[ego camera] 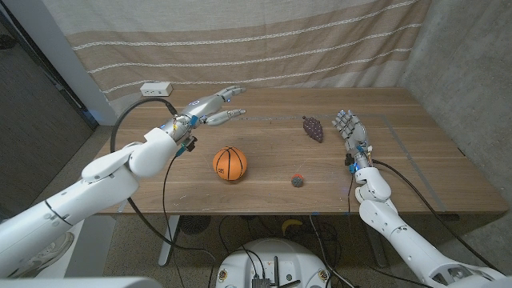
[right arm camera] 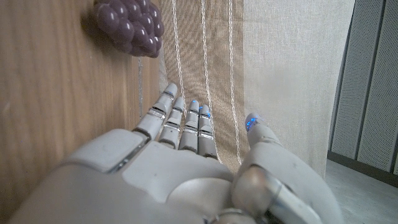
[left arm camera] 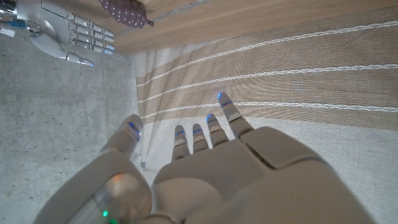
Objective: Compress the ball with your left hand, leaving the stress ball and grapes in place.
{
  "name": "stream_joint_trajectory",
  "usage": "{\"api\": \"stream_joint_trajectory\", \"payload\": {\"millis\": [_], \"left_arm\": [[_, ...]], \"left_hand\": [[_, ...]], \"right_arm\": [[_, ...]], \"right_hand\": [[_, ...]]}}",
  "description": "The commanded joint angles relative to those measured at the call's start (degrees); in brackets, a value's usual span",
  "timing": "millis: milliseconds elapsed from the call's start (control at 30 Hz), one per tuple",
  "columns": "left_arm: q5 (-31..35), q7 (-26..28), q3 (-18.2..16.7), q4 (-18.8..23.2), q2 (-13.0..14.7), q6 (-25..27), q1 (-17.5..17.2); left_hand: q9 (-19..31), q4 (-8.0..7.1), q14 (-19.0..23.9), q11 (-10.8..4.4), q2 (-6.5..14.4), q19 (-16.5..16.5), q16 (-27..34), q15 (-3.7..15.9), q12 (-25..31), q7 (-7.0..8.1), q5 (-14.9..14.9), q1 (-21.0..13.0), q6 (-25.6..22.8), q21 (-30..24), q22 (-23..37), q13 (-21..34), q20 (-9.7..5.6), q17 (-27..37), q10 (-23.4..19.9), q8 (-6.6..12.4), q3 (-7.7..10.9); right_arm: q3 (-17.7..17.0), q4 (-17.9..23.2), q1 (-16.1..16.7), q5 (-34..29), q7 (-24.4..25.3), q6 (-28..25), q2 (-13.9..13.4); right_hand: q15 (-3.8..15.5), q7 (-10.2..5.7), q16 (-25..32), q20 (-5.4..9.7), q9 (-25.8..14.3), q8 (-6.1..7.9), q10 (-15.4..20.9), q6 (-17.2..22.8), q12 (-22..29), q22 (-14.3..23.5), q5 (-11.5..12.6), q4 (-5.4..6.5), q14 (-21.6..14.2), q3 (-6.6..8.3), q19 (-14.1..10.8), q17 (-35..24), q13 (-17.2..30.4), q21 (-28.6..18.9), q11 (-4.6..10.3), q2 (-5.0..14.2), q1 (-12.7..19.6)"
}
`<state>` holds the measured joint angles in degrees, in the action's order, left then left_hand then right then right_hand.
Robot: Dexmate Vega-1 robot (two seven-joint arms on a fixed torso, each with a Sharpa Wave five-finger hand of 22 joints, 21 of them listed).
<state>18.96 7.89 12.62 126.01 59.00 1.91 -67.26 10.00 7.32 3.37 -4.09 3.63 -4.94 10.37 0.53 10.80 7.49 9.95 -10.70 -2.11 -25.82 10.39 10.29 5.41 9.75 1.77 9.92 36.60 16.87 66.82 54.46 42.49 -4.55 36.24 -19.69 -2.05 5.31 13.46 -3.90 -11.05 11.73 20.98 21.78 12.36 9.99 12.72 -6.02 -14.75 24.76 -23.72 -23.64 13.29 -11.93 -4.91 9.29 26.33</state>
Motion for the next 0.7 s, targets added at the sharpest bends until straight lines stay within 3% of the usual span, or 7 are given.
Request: {"api": "stream_joint_trajectory", "payload": {"millis": [33, 300, 433, 700], "left_arm": [[4.92, -1.76, -1.08, 5.58, 1.03, 9.9, -3.91], [7.84, -2.05, -0.86, 8.42, 1.32, 14.91, -5.94], [11.54, -0.79, 0.13, 10.02, 0.92, 18.48, -6.97], [12.77, -1.02, 0.55, 11.0, 0.83, 20.49, -7.9]], "left_hand": [[0.25, 1.25, 0.14, -0.43, -1.42, -0.28, 0.01, 0.39, -0.11, 0.47, -0.15, -0.32, 1.41, 0.37, 0.11, 0.19, -0.39, 0.17, 0.85, -0.01, -0.09], [0.3, 2.48, -0.48, -0.73, -3.28, 0.03, -0.11, 0.35, -0.29, 1.57, -0.07, -0.69, 2.99, 0.92, 0.12, 0.24, -0.48, 0.23, 2.05, 0.16, -0.7], [0.33, 2.8, 0.29, -0.84, -4.46, -0.29, 0.25, -0.07, -0.2, 1.86, -0.06, -0.71, 3.32, 1.01, 0.15, 0.25, 0.28, 0.28, 2.28, 0.4, -1.19], [0.37, 2.87, 1.39, -0.95, -6.47, -1.97, 0.54, 0.04, 0.06, 2.34, 0.01, -0.48, 4.04, 0.77, 0.21, 0.28, 1.38, 0.34, 2.19, 0.58, -2.13]], "right_arm": [[-0.24, 1.66, 1.41, 0.28, -0.69, 0.14, -1.09], [-0.31, 2.58, 1.96, 0.33, -1.03, 0.04, -1.7], [-0.39, 3.18, 2.43, 0.38, -1.16, 0.15, -1.96], [-0.57, 4.5, 3.46, 0.29, -1.05, 0.47, -2.45]], "right_hand": [[-0.2, -0.05, 0.07, -0.28, -0.15, -0.07, 0.53, 0.75, -0.05, 0.22, 0.29, -0.49, 0.04, 0.09, -0.18, -0.05, 0.19, 0.12, 0.08, 0.34, -0.07], [-0.18, -0.1, 0.1, -0.28, -0.15, -0.09, 0.56, 0.73, -0.06, 0.22, 0.33, -0.57, -0.02, 0.09, -0.19, 0.0, 0.16, 0.13, 0.14, 0.35, -0.13], [-0.17, -0.07, 0.1, -0.27, -0.15, -0.1, 0.62, 0.76, -0.05, 0.22, 0.35, -0.62, -0.03, 0.1, -0.21, 0.04, 0.14, 0.12, -0.1, 0.37, -0.17], [-0.17, -0.04, 0.11, -0.26, -0.15, -0.1, 0.77, 0.79, 0.0, 0.22, 0.39, -0.69, -0.02, 0.1, -0.23, 0.08, 0.12, 0.12, 0.02, 0.39, -0.23]]}}
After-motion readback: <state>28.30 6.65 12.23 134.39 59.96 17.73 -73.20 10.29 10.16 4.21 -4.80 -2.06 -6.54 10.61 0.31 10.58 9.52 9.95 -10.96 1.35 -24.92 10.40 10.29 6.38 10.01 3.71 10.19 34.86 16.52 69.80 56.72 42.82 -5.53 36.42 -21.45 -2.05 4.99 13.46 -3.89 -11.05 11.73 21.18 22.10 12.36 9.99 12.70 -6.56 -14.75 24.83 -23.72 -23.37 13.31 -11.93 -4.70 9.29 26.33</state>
